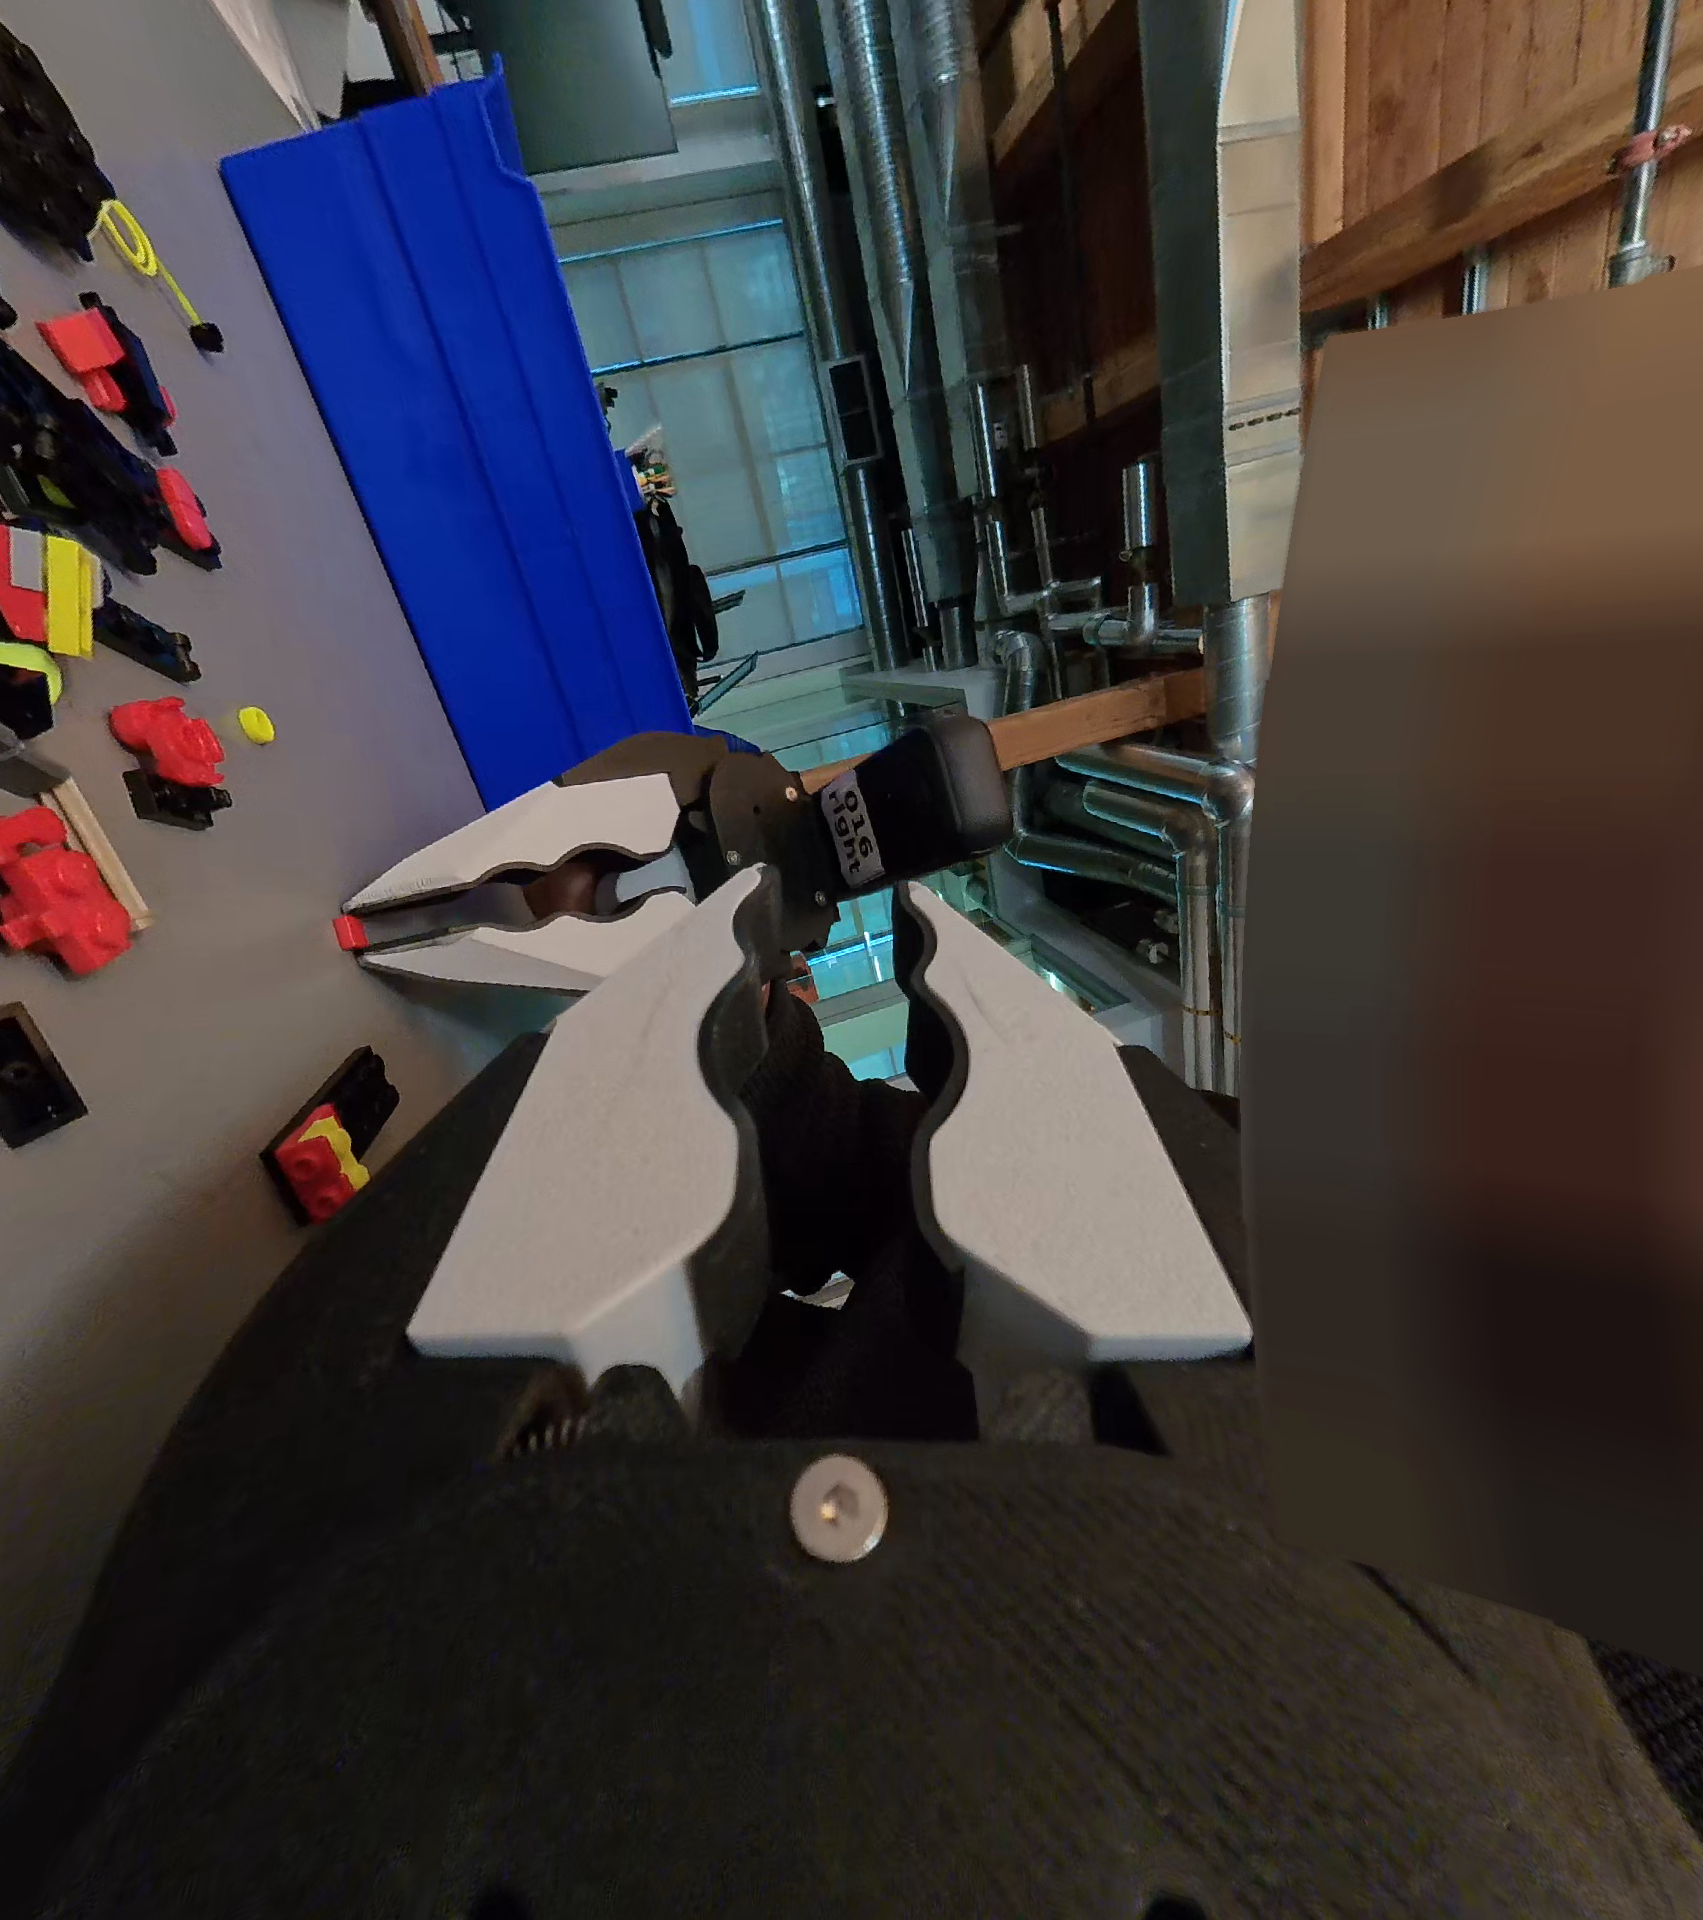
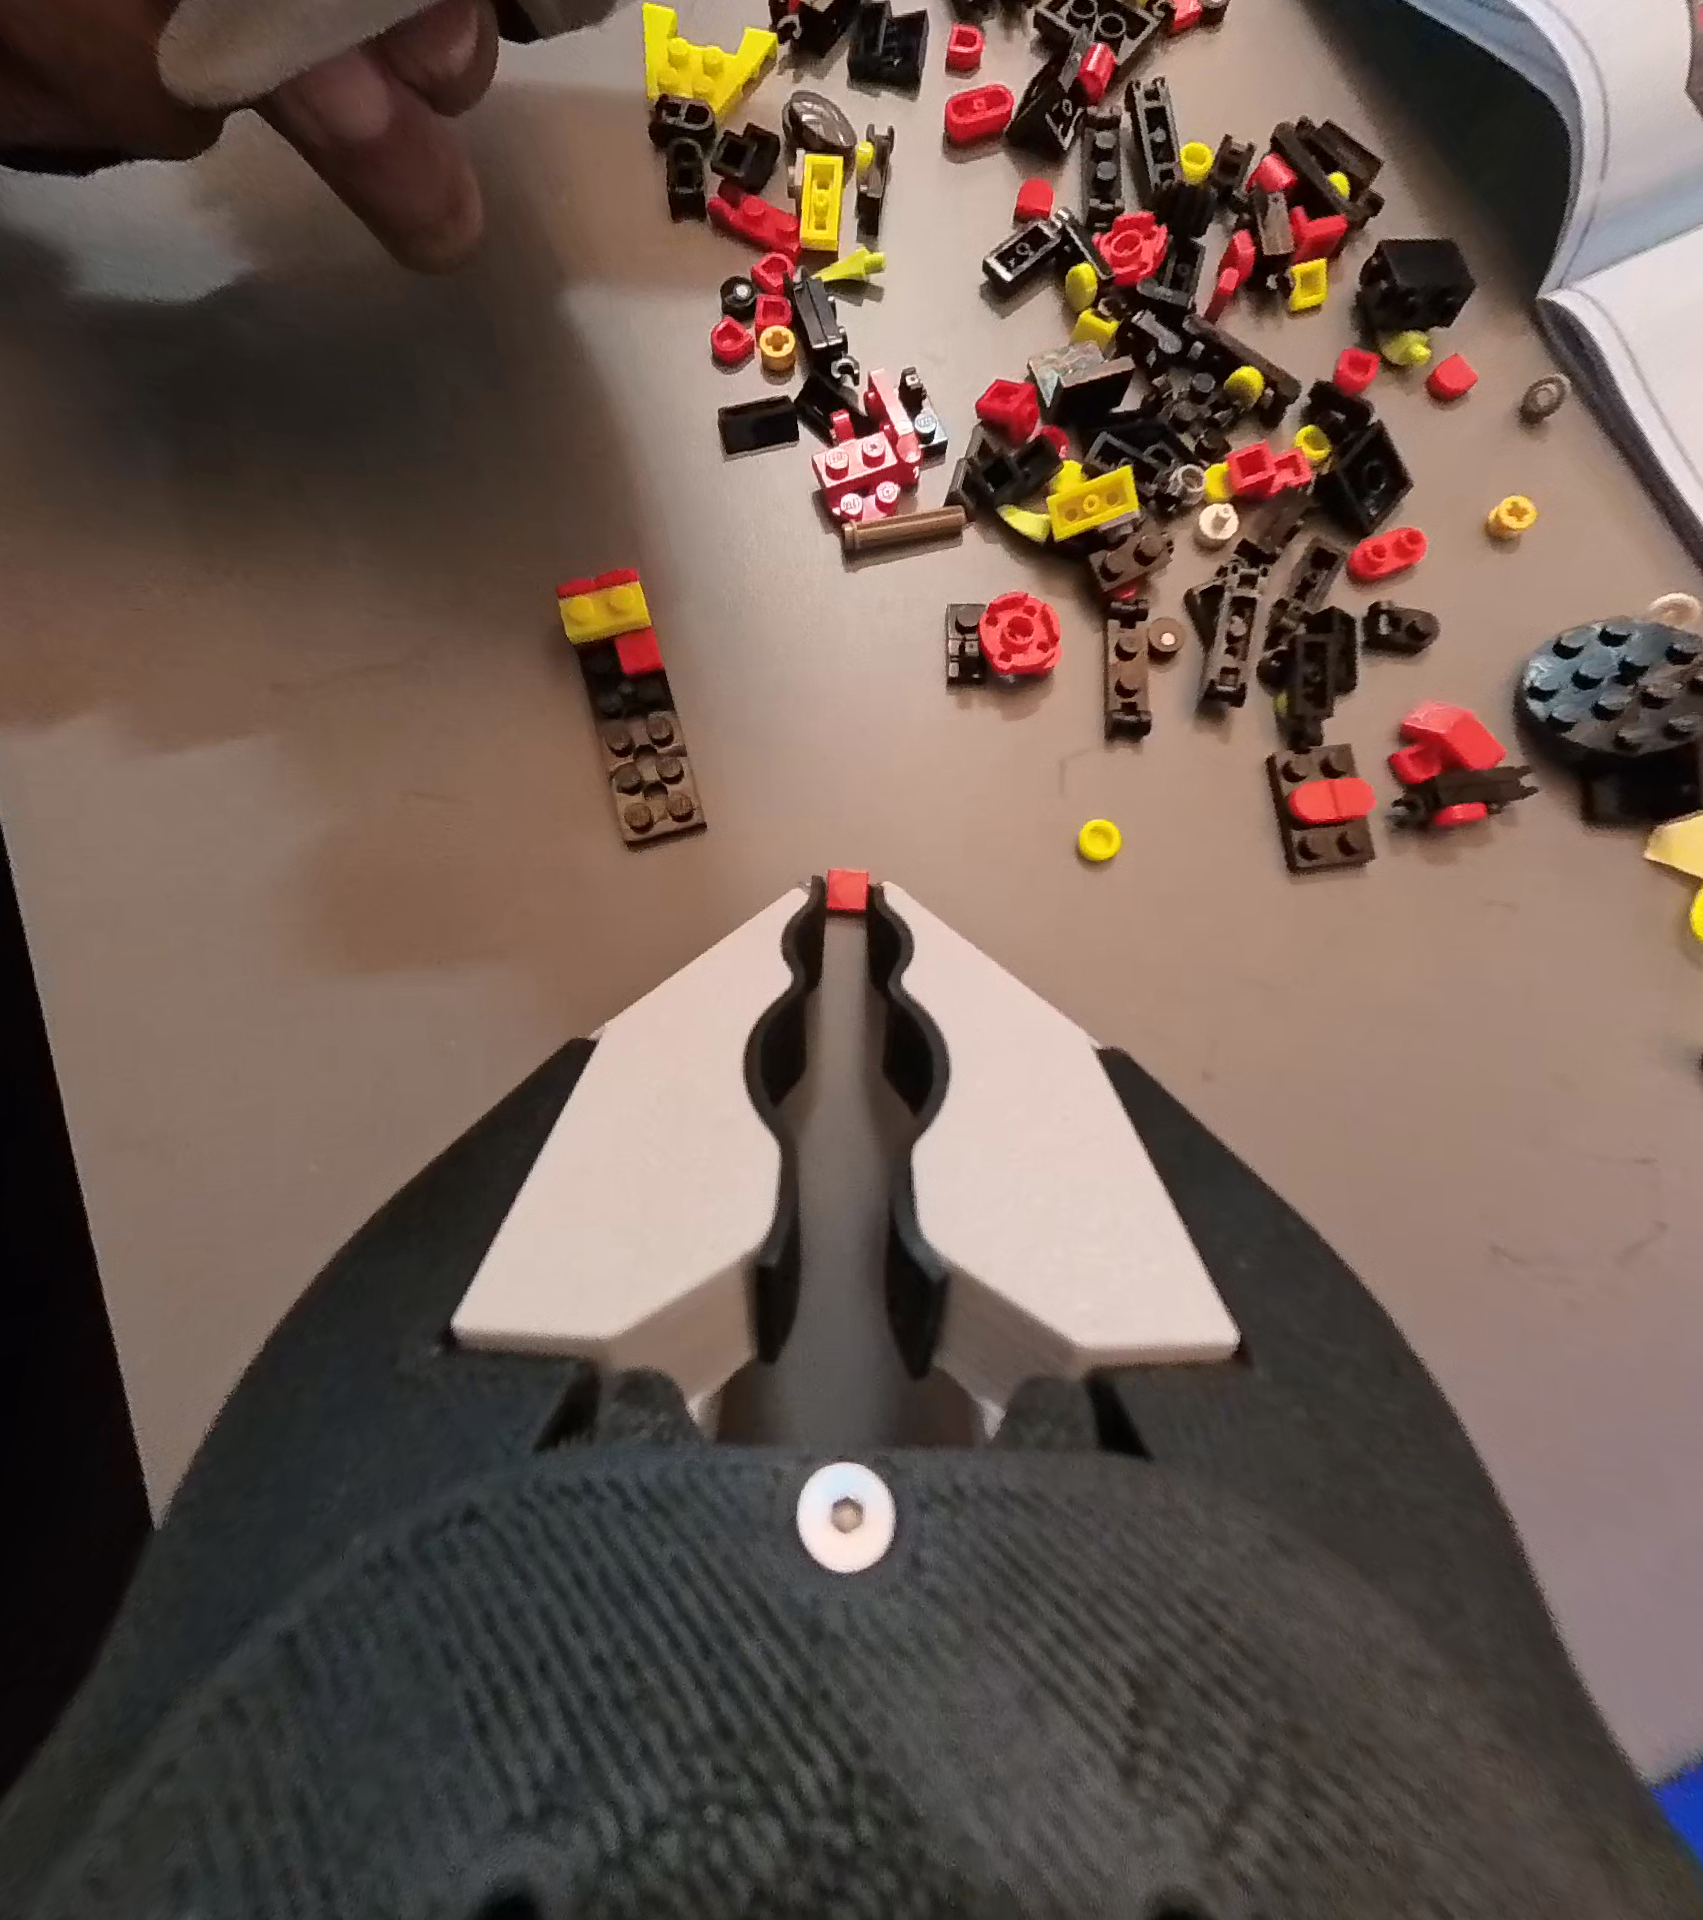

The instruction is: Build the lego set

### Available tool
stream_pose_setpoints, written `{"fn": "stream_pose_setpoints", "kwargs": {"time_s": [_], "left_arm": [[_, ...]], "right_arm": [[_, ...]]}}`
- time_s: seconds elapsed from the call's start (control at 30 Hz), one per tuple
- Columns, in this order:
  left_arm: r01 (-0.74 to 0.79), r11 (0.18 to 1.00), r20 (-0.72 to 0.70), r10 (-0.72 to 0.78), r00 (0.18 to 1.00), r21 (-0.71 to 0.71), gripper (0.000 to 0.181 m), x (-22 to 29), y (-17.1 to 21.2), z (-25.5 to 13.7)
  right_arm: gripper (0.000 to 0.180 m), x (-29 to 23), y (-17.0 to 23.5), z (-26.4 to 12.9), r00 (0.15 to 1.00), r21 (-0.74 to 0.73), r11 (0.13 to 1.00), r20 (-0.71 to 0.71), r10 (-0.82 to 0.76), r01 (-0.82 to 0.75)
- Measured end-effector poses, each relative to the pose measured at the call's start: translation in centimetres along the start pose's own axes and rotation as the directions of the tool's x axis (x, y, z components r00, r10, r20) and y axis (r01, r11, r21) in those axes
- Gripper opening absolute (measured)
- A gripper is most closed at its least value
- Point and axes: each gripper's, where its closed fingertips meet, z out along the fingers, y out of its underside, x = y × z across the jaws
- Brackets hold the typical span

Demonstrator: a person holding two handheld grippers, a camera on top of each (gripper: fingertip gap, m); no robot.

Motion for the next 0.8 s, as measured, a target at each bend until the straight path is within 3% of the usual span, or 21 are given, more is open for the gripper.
{"fn": "stream_pose_setpoints", "kwargs": {"time_s": [0.2,0.37,0.57,0.67,0.8], "left_arm": [[-0.014,1.0,0.023,0.014,1.0,-0.007,0.018,-0.2,0.1,0.0],[-0.113,0.988,0.194,0.131,0.972,-0.102,0.017,-2.4,1.1,-0.2],[-0.271,0.906,0.459,0.402,0.792,-0.326,0.014,-6.3,2.3,-2.0],[-0.309,0.847,0.517,0.514,0.684,-0.433,0.015,-7.7,3.0,-2.9],[-0.32,0.8,0.533,0.583,0.614,-0.507,0.014,-8.6,3.7,-3.5]], "right_arm": [[0.006,-0.9,-1.6,-0.4,0.999,0.074,0.997,0.018,-0.039,0.038],[0.006,-2.6,-2.7,-0.2,0.994,0.116,0.99,0.06,-0.09,0.083],[0.005,-4.4,-3.5,0.6,0.983,0.117,0.982,0.091,-0.159,0.148],[0.005,-4.7,-3.8,1.0,0.978,0.116,0.977,0.094,-0.188,0.177],[0.005,-4.8,-4.0,1.5,0.973,0.106,0.975,0.103,-0.206,0.195]]}}
